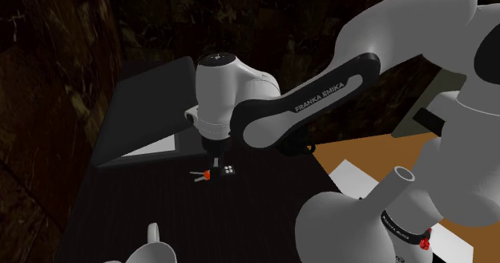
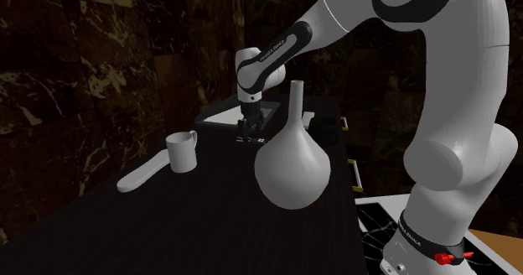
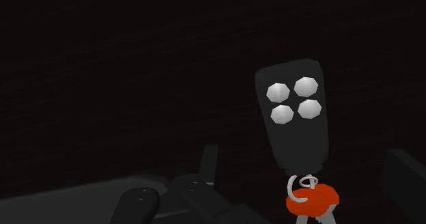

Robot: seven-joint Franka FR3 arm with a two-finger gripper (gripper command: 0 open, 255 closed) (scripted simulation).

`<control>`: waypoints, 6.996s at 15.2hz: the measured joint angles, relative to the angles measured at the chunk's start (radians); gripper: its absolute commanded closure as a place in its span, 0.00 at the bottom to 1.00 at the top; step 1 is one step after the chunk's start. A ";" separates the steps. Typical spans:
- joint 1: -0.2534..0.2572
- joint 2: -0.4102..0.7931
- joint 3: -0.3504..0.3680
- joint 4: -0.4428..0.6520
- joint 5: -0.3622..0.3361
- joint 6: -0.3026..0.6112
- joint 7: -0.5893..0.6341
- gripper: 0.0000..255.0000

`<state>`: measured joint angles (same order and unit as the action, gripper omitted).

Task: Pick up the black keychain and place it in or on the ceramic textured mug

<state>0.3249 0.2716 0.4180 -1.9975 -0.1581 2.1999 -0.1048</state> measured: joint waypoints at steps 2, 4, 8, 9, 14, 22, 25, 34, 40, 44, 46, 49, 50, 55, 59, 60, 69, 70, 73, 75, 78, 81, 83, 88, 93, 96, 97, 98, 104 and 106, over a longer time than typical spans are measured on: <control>0.000 0.002 0.000 0.000 -0.001 0.002 0.000 0.00; 0.000 0.002 -0.001 0.000 -0.001 0.002 0.000 0.00; 0.005 -0.005 0.008 0.000 0.004 0.001 -0.001 1.00; 0.006 -0.004 0.008 0.002 0.003 0.000 0.001 1.00; 0.004 -0.006 0.005 0.000 0.003 0.000 0.002 1.00; -0.007 -0.040 0.008 0.029 0.024 -0.065 -0.018 1.00; -0.010 -0.058 0.010 0.049 0.035 -0.100 -0.026 1.00; -0.014 -0.106 0.018 0.115 0.062 -0.210 -0.043 1.00; -0.016 -0.131 0.020 0.168 0.076 -0.284 -0.055 1.00; -0.017 -0.143 0.021 0.211 0.082 -0.337 -0.060 1.00; -0.018 -0.149 0.021 0.229 0.085 -0.361 -0.063 1.00; -0.024 -0.170 0.019 0.238 0.095 -0.389 -0.075 1.00; -0.034 -0.201 0.013 0.206 0.108 -0.385 -0.092 1.00; -0.083 -0.366 -0.034 0.028 0.170 -0.356 -0.208 1.00; -0.109 -0.496 -0.087 -0.099 0.205 -0.353 -0.303 1.00; -0.113 -0.529 -0.099 -0.134 0.212 -0.349 -0.324 1.00; -0.164 -0.773 -0.249 -0.358 0.206 -0.368 -0.531 1.00; -0.172 -0.797 -0.269 -0.374 0.199 -0.378 -0.556 1.00; -0.178 -0.821 -0.286 -0.424 0.193 -0.352 -0.578 1.00; -0.179 -0.819 -0.288 -0.451 0.193 -0.323 -0.582 1.00; -0.178 -0.810 -0.285 -0.486 0.194 -0.279 -0.580 1.00; -0.177 -0.801 -0.281 -0.518 0.195 -0.238 -0.577 1.00; -0.177 -0.794 -0.280 -0.537 0.195 -0.212 -0.577 1.00; -0.178 -0.782 -0.278 -0.561 0.195 -0.174 -0.577 1.00; -0.178 -0.783 -0.278 -0.562 0.195 -0.173 -0.576 0.00; -0.178 -0.782 -0.278 -0.563 0.195 -0.173 -0.576 0.00; -0.178 -0.782 -0.278 -0.564 0.195 -0.173 -0.576 0.00; -0.178 -0.782 -0.278 -0.564 0.195 -0.173 -0.576 0.00; -0.178 -0.810 -0.284 -0.467 0.194 -0.297 -0.579 0.00; -0.178 -0.811 -0.283 -0.461 0.194 -0.305 -0.578 0.00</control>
<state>0.1470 -0.5397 0.1345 -2.4581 0.0361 1.8950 -0.6828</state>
